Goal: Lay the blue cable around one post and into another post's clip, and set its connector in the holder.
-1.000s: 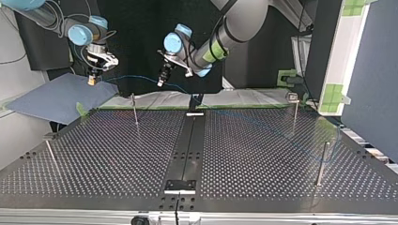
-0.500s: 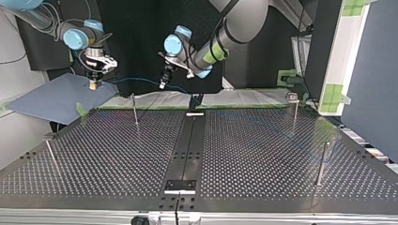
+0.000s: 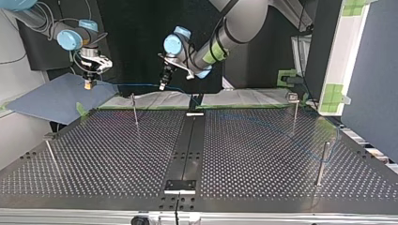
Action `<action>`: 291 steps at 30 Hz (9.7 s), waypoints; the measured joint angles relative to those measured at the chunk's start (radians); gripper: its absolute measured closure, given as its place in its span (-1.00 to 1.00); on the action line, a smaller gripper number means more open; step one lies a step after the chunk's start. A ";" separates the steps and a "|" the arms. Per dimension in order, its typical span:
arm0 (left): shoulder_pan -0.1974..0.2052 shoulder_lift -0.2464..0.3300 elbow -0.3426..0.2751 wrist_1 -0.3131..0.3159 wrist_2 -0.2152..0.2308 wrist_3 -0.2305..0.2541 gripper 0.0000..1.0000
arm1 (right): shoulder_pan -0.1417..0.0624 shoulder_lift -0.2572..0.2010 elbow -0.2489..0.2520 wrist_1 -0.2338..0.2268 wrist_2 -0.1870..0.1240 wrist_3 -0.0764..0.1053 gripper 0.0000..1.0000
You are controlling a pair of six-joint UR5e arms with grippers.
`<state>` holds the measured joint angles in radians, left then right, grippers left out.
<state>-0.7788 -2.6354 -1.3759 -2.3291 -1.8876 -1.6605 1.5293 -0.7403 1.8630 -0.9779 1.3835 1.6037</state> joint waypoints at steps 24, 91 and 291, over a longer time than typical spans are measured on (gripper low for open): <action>-0.045 -0.065 0.074 0.015 0.027 0.010 0.98 | -0.042 0.000 -0.004 0.007 0.002 -0.007 1.00; -0.007 -0.075 0.150 -0.038 0.096 -0.038 0.98 | -0.018 0.009 -0.061 -0.004 -0.004 0.001 1.00; -0.037 -0.014 0.196 -0.309 0.165 0.079 -1.00 | 0.025 0.094 -0.193 0.066 -0.023 0.004 1.00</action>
<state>-0.8162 -2.6497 -1.1800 -2.6381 -1.7226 -1.5818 1.5547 -0.6459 1.6701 -0.9124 1.3608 1.6078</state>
